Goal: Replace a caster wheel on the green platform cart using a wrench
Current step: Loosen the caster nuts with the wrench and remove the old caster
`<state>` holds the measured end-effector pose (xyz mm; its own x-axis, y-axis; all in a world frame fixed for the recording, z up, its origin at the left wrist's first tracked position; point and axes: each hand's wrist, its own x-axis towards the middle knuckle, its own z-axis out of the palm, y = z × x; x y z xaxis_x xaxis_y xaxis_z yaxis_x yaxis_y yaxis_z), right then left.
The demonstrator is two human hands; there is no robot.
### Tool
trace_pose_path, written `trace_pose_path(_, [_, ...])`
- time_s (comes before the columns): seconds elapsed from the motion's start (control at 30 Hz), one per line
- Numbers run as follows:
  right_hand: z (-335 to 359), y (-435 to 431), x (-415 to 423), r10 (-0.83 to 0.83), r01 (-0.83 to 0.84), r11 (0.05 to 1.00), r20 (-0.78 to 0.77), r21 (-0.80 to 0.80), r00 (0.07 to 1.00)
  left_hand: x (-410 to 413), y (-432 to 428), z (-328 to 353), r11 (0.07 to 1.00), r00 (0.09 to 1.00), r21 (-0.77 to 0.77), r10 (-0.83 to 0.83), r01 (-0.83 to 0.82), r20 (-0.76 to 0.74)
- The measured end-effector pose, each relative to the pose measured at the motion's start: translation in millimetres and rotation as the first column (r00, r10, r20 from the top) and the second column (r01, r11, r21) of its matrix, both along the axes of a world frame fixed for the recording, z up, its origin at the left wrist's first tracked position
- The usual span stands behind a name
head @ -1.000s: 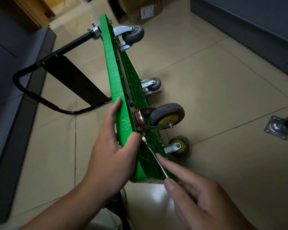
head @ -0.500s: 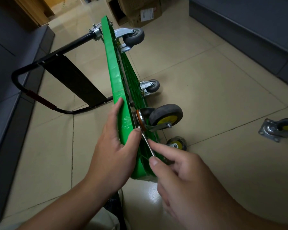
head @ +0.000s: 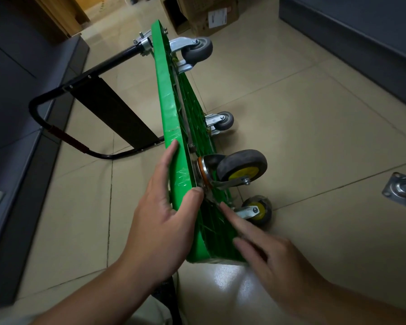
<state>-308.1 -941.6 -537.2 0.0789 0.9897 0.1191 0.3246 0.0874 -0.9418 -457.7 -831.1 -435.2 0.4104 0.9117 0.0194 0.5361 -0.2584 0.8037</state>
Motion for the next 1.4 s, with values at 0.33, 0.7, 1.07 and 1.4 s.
trace_pose_path(0.33, [-32,14,-11,0.010,-0.015,0.983,0.024,0.181,1.000,1,2,-3,1.000,1.000,0.014,-0.023,0.023,0.005])
trace_pose_path(0.7, [5,-20,-3,-0.032,0.032,0.999,0.003,0.010,0.999,1,3,-3,1.000,1.000,0.005,0.003,-0.003,-0.003])
trace_pose_path(1.07, [20,-42,-16,-0.156,0.139,0.981,-0.129,-0.135,0.979,1,2,-2,1.000,1.000,0.014,0.008,-0.008,0.023])
trace_pose_path(1.4, [71,-33,-34,-0.210,0.098,0.953,-0.391,-0.286,0.896,-2,5,-8,1.000,0.999,0.010,0.020,-0.020,0.025])
